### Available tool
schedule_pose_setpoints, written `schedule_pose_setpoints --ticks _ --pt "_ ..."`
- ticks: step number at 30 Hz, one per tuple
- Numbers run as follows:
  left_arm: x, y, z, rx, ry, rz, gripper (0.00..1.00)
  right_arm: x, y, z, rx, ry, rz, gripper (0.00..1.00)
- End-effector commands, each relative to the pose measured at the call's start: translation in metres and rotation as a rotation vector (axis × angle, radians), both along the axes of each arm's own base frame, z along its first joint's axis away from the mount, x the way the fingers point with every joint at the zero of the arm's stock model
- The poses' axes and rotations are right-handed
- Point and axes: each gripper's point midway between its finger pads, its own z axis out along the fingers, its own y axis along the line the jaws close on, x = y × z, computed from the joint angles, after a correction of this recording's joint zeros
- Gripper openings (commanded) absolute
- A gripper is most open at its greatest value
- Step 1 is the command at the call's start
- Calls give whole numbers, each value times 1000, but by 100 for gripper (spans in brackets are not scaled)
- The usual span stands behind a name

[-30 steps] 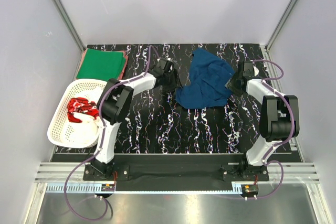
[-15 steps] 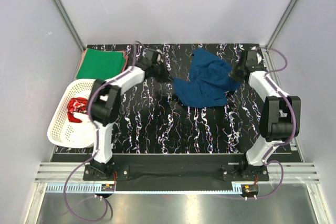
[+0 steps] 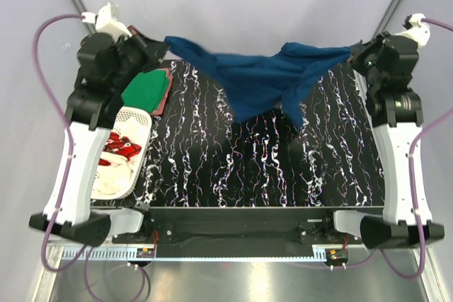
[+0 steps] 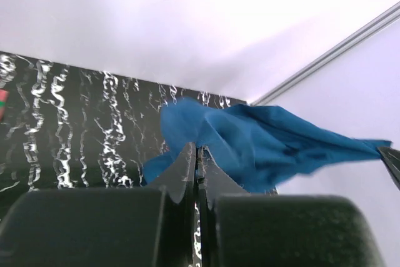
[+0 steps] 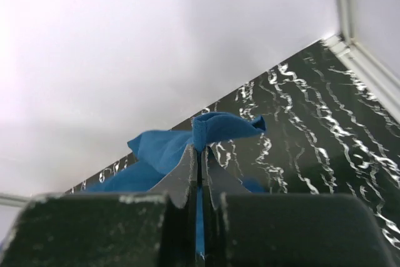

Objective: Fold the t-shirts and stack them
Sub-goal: Flatten the tshirt out

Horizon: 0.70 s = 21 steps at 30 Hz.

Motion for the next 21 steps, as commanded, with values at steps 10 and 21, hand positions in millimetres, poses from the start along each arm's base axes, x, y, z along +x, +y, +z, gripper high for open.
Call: schedule_pose_setpoints --ticks 10,21 --pt "-54 27 -11 95 -10 31 0 -72 -33 15 -50 25 -172 0" --pt "-21 80 -14 178 64 213 0 39 67 -19 87 -22 371 0"
